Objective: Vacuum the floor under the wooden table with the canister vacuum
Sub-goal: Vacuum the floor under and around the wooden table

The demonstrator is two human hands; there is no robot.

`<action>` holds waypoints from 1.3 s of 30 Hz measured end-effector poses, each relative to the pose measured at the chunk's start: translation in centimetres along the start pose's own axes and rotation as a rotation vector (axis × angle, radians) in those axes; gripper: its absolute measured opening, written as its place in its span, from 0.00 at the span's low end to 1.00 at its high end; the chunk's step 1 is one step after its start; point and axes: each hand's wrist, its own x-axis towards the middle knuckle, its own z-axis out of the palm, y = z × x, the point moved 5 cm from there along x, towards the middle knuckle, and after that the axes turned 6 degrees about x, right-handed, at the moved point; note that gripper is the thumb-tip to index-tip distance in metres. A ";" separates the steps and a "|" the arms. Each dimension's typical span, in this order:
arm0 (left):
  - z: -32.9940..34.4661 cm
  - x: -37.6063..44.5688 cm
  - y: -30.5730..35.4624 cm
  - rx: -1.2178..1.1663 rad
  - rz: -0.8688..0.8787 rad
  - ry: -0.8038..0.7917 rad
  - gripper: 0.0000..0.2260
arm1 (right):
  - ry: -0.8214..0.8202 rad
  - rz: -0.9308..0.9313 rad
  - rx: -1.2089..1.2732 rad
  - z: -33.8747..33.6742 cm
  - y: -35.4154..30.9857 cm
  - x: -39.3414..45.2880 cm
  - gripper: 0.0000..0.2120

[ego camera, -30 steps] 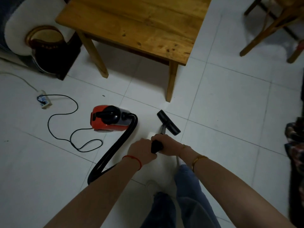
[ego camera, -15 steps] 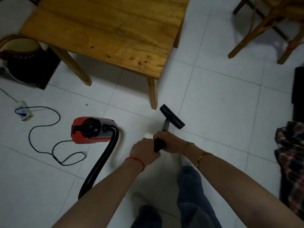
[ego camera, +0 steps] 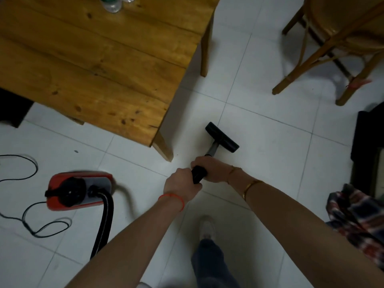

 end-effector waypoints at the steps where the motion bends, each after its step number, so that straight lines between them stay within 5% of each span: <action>1: -0.3 0.7 0.9 0.003 0.004 0.003 0.12 | -0.002 0.009 -0.007 -1.0 0.6 0.0 0.12; 11: -0.9 0.5 1.8 0.039 -0.031 -0.004 0.11 | -0.003 0.008 -0.034 -1.7 0.0 -0.4 0.10; 29: 4.7 -13.4 -8.2 0.124 -0.074 -0.031 0.11 | -0.058 -0.087 -0.078 12.4 -11.3 -4.5 0.07; 39: 6.4 -15.0 -9.0 0.132 -0.079 -0.039 0.11 | -0.016 -0.115 -0.057 14.6 -11.5 -5.4 0.08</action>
